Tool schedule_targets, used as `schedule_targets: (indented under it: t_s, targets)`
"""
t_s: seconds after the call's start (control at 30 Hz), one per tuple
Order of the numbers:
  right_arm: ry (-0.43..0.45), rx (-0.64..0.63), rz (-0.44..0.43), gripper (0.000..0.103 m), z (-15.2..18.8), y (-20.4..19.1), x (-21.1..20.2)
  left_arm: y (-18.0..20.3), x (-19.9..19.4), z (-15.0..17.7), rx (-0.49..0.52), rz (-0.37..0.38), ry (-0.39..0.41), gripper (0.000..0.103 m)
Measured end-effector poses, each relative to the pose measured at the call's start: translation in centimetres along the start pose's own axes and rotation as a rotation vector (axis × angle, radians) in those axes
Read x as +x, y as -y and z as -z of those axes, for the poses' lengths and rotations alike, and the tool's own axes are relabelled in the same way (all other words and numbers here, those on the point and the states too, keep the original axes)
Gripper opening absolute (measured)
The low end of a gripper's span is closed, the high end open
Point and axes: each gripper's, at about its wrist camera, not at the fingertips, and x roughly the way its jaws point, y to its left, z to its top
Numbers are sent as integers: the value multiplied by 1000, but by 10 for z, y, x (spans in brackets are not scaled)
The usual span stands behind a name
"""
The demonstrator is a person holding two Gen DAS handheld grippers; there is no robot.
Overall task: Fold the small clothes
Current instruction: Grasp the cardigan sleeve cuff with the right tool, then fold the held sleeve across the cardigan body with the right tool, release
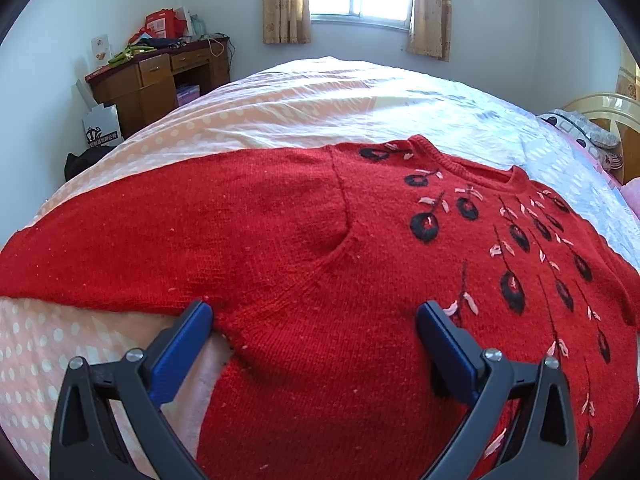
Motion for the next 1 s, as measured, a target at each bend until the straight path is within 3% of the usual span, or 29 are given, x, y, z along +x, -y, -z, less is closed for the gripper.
schedule_targets:
  t_s: [0.17,0.27,0.4,0.53,0.6,0.73,0.87,1.0]
  targets:
    - [-5,-96,-138,5,23,-111,6,-17,-7,-9,-39,55,-57,103]
    - [-34,-133,-214,5,43,-167,17,-45,-27,-10,-94,66,-9,103]
    - [-61,-222,-287,5,80,-242,34,-86,-46,-11,-94,-47,79,103]
    - [-121,-259,-356,5,119,-292,50,-115,-41,-4,-95,-141,94,103]
    - [-160,-267,-378,5,136,-310,64,-127,-31,0,-132,-135,63,103]
    - [-208,-287,-413,5,163,-331,77,-139,-19,1,-224,-49,42,103]
    - [-246,-310,-446,5,181,-349,85,-138,-11,2,-230,-46,42,103]
    - [-310,-306,-538,5,197,-363,94,-139,-12,4,-228,-46,61,103]
